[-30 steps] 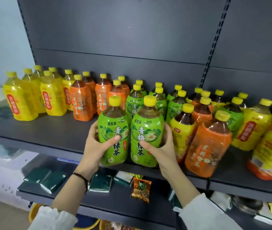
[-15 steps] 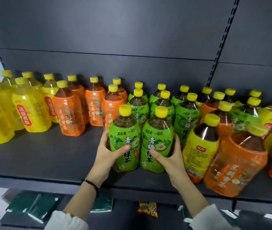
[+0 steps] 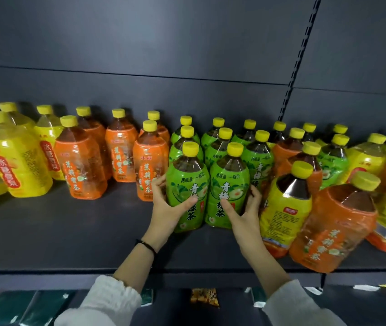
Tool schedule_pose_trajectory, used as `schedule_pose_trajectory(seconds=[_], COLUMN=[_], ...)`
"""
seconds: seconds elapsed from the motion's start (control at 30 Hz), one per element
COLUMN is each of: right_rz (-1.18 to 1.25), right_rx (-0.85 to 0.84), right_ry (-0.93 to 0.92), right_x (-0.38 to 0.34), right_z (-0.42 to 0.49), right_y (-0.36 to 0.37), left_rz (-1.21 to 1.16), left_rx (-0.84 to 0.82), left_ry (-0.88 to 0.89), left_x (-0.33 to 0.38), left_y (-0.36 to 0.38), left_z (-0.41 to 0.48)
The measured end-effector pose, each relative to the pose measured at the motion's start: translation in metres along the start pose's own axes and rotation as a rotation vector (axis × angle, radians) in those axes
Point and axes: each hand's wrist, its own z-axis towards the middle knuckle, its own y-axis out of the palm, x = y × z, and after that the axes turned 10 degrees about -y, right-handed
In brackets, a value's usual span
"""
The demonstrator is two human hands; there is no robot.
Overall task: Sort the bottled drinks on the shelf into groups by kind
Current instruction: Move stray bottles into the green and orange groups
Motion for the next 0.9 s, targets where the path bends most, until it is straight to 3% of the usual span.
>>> schedule_pose_trajectory(seconds=[0.23, 0.9], right_rz=[-0.086, -0.197], right_rx=[-0.094, -0.189], right_ry=[0.073, 0.054], right_x=[-0.002, -0.034], right_z=[0.002, -0.052], right_y=[-0.004, -0.026], left_rz=[0.175, 0.236], left_rx=[0.097, 0.284], left_ry=[-0.040, -0.104], left_x=[0.001, 0.013], left_y=[0.004, 0.004], left_z=[0.006, -0.059])
